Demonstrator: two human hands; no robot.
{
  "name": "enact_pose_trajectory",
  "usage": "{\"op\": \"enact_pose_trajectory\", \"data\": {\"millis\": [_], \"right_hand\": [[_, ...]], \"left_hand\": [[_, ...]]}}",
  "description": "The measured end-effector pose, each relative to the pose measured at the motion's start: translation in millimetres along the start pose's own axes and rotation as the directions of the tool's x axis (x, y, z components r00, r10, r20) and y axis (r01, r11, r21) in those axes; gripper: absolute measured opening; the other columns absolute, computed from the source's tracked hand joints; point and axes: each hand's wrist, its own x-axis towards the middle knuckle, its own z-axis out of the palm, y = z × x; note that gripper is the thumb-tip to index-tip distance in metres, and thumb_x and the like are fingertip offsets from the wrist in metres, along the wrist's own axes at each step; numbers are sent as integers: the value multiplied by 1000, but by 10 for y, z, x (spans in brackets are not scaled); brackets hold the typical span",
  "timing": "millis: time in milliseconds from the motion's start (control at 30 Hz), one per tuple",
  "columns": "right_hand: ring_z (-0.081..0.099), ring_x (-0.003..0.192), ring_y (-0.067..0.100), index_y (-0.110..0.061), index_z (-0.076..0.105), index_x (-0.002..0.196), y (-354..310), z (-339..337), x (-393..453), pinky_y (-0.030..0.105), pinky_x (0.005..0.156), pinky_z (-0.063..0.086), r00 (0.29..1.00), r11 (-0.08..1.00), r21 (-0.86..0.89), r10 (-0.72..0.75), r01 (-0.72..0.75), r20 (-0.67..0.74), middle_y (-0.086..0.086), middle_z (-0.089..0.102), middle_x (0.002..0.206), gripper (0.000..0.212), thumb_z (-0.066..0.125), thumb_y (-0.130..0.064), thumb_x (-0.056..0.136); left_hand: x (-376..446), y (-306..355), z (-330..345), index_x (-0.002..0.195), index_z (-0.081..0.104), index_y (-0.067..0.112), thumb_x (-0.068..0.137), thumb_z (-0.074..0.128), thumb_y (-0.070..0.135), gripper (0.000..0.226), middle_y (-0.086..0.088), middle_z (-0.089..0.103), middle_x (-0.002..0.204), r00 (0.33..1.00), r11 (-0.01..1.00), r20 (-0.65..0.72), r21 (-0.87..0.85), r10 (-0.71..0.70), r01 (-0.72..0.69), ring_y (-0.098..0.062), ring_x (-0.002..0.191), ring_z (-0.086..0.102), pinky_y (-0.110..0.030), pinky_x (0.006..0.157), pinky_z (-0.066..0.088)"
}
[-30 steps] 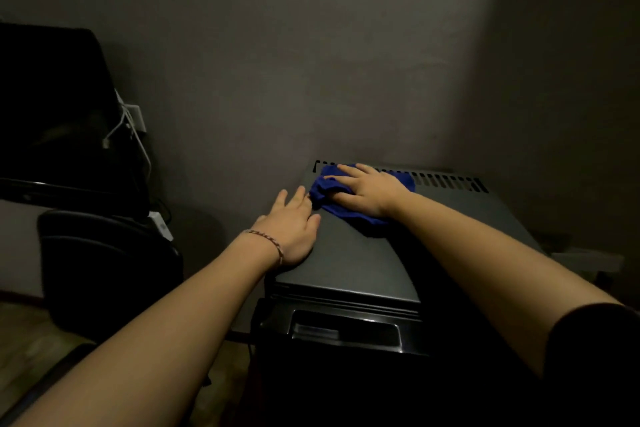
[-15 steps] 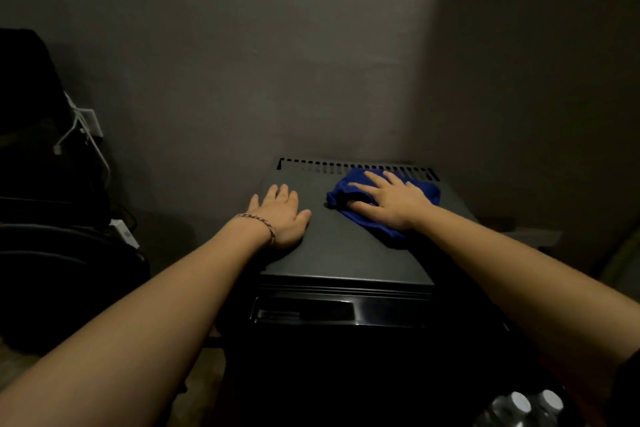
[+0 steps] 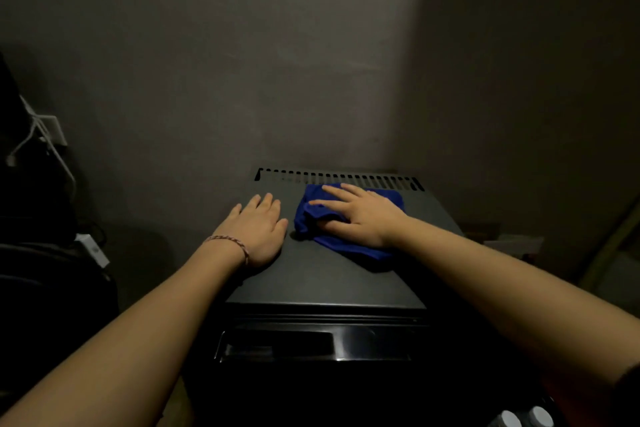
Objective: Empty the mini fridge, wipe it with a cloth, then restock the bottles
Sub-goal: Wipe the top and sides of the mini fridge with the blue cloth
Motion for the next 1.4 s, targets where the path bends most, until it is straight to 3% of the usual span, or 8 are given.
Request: {"op": "enact_pose_trajectory", "data": {"millis": [167,300,433,567,867,1167,1267,1400], "right_hand": [[9,153,22,-52,21,152,517,-18,459,55,119,18,981,980,37,196,-196,6,-14,10,166,68,23,-80,90],[8,153,25,-45,22,154,983,-26,386,56,119,15,915,913,60,403,-404,36,-10,9,167,71,23,-78,92],[7,153,26,-46,19,154,1115,-19,158,57,120,13,896,895,41,441,-443,52,-8,7,167,70,22,-78,92],[4,154,25,-50,14,154,1002,-31,-137,54,121,13,911,913,11,406,-408,69,-9,4,167,73,17,-82,89],[-8,154,20,-61,2,149,136,-35,-972,49,124,5,976,978,-27,207,-205,74,-13,-9,166,102,-12,-99,56],[-18,152,18,-61,-2,148,-655,-63,-1099,53,123,-1,991,1000,2,16,-17,131,-15,-15,165,66,10,-78,86],[-17,152,22,-59,-2,149,-870,-54,-894,55,123,-1,990,1000,-1,-31,31,139,-12,-14,165,63,14,-75,91],[-13,153,28,-55,1,152,-1251,-31,-548,58,121,-1,991,995,-10,-97,99,91,-7,-10,167,63,17,-73,94]], "left_hand": [[27,-22,41,157,5,20,104,15,45,60,4,-2,164,1000,1000,-13,15,3,-3,-14,150,-1,-39,122,4],[24,-27,57,157,4,22,103,14,46,60,6,-3,164,1000,1000,-14,18,0,0,-12,150,-2,-39,122,3],[12,-25,41,157,4,21,104,14,46,60,5,-4,164,1000,1000,-4,19,0,1,-13,150,-2,-40,122,4],[-14,7,19,157,6,19,104,15,44,59,3,-2,164,1000,1000,-12,25,-5,5,-15,150,-1,-40,122,4],[-16,18,17,157,6,16,104,15,42,59,0,-2,164,1000,1000,-3,11,7,-7,-19,151,-1,-43,121,3],[-31,-117,-72,154,20,9,105,25,32,54,-8,9,164,994,983,-111,-183,-8,-13,-25,151,4,-44,121,9],[-96,-313,-82,154,20,10,104,26,34,55,-8,7,164,987,994,-156,-109,-42,25,-26,151,1,-47,120,9],[-185,-534,-61,154,19,9,104,25,34,56,-9,7,163,981,982,-148,-164,-123,99,-27,151,0,-49,120,10]]}}
